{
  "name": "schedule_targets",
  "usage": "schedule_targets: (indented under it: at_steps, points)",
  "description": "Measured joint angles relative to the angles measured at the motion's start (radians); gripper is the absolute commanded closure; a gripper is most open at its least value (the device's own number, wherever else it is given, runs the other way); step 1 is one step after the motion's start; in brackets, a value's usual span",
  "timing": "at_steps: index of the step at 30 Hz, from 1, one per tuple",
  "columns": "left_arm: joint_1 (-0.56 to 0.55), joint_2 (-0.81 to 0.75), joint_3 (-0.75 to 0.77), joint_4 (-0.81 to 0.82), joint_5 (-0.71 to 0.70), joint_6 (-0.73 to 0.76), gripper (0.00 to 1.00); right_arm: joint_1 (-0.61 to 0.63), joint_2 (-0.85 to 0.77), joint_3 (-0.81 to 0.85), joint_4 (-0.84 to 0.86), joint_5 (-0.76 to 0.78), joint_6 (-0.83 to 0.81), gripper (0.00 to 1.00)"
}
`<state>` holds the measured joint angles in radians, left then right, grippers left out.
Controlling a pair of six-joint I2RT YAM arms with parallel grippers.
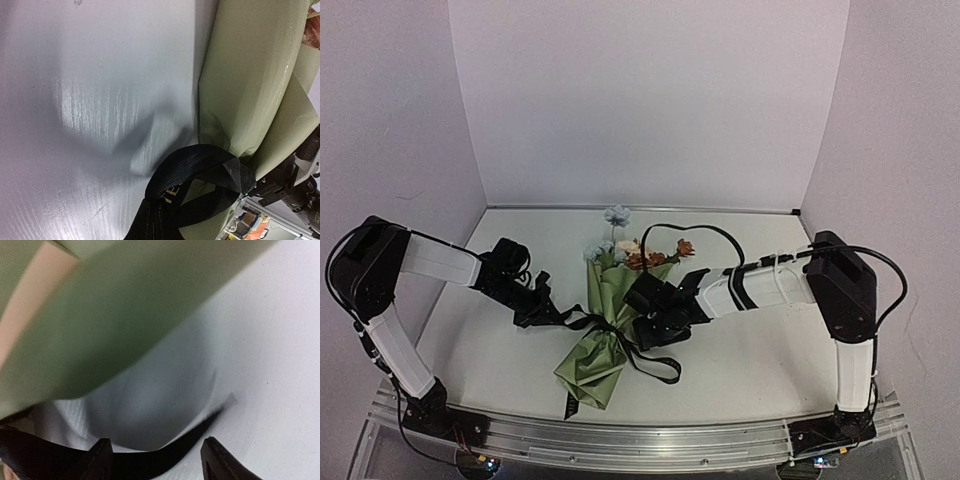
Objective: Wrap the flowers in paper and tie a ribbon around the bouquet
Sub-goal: Adjust the ribbon on the folded bouquet, then adjust the ribbon in the folded bouquet.
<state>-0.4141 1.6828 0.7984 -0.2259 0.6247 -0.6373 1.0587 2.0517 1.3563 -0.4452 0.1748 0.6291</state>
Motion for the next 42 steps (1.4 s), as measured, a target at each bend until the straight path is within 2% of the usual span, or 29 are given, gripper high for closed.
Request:
schedule_targets:
  at_steps: [3,5,7,9,10,15,20,26,31,36,39,41,42]
  points:
    - [-0.005,-0.009,-0.003,-0.007,0.000,0.008,0.62,-0.009,-0.030,-0.060,0.003,0.010,0.011,0.46]
    - [-0.010,-0.023,-0.003,-0.019,-0.002,0.016,0.51,-0.017,-0.062,-0.101,0.000,0.013,0.019,0.44]
    - [-0.015,-0.044,-0.002,-0.034,-0.010,0.026,0.46,-0.031,-0.091,-0.135,-0.005,0.018,0.027,0.41]
    - [-0.022,-0.069,-0.002,-0.051,-0.023,0.035,0.44,-0.043,-0.112,-0.159,-0.008,0.022,0.034,0.37]
    - [-0.027,-0.085,-0.002,-0.063,-0.033,0.037,0.46,-0.049,-0.121,-0.168,-0.010,0.024,0.039,0.36]
    - [-0.065,-0.148,-0.002,-0.099,-0.072,0.037,0.66,-0.083,-0.188,-0.213,-0.014,0.030,0.053,0.32]
    - [-0.162,-0.182,-0.002,-0.131,-0.105,0.030,0.84,-0.116,-0.264,-0.256,-0.020,0.030,0.054,0.30]
    - [-0.321,-0.164,0.028,-0.166,-0.104,0.028,0.89,-0.133,-0.323,-0.289,-0.020,0.031,0.052,0.29]
    - [-0.414,-0.056,0.134,-0.162,-0.074,0.039,0.89,-0.133,-0.333,-0.302,-0.020,0.031,0.052,0.28]
    - [-0.445,0.033,0.197,-0.159,-0.055,0.063,0.76,-0.133,-0.341,-0.314,-0.031,0.031,0.051,0.23]
    - [-0.439,0.031,0.215,-0.167,-0.072,0.070,0.59,-0.136,-0.367,-0.314,-0.047,0.030,0.047,0.14]
    - [-0.429,0.017,0.224,-0.168,-0.093,0.078,0.47,-0.141,-0.395,-0.314,-0.053,0.029,0.044,0.03]
    - [-0.417,-0.001,0.225,-0.168,-0.107,0.076,0.41,-0.143,-0.410,-0.314,-0.054,0.029,0.043,0.02]
